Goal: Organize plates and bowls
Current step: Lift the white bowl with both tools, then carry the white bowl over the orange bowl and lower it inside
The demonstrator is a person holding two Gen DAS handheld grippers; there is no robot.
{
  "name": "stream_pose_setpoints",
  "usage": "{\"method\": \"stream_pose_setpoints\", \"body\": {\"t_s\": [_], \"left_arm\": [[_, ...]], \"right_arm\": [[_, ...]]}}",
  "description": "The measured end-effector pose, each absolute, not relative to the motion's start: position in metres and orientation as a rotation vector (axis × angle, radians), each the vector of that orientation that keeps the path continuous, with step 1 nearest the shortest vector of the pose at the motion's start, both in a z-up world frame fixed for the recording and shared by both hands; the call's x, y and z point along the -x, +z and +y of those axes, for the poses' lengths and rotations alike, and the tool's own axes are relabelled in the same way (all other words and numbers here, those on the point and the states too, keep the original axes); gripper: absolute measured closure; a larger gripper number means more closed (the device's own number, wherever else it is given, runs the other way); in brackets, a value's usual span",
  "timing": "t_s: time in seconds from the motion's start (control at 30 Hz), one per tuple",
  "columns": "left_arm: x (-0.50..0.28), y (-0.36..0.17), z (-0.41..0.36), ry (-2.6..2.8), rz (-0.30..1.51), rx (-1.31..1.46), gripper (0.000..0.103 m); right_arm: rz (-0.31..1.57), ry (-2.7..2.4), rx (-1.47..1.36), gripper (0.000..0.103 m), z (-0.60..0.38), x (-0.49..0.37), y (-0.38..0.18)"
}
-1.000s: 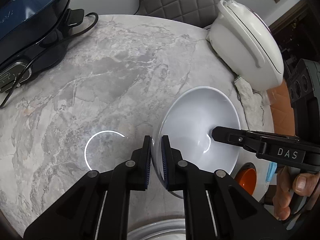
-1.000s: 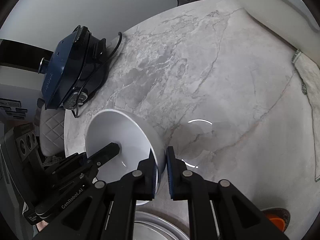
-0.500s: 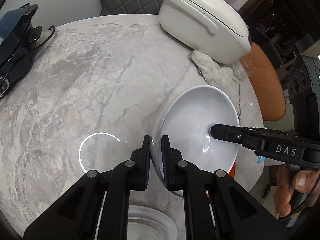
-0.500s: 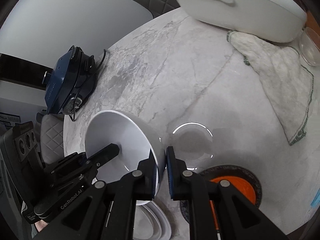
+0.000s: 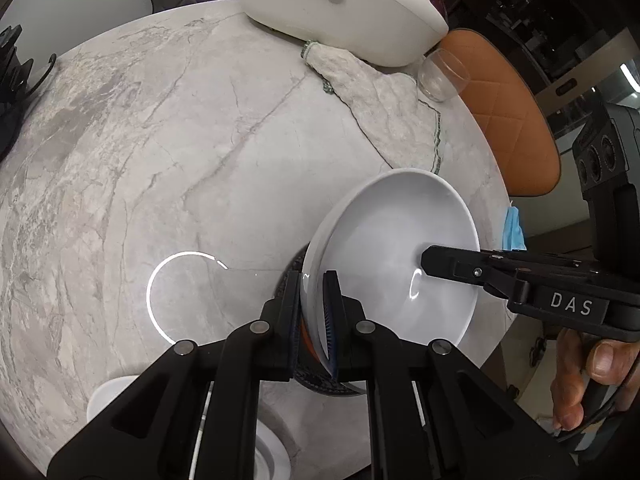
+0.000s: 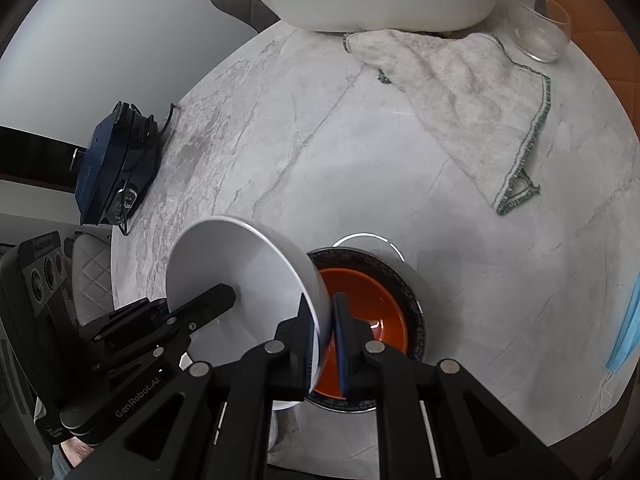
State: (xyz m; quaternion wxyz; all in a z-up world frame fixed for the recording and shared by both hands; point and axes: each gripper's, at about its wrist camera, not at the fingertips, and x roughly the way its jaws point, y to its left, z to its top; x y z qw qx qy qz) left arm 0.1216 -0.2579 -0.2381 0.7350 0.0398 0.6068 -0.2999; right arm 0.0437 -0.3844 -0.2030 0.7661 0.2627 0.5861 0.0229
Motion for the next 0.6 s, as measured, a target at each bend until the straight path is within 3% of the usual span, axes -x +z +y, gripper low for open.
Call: {"method": "stream_pose_setpoints", "body": {"t_s": [0.6], "left_arm": [[-0.093,-0.301,-0.283,-0.623,1.426,-0.139,0.094]], "right_arm": [[1.355,0.023,-0.517,0.092,-0.401,-0.023,-0.247]]}}
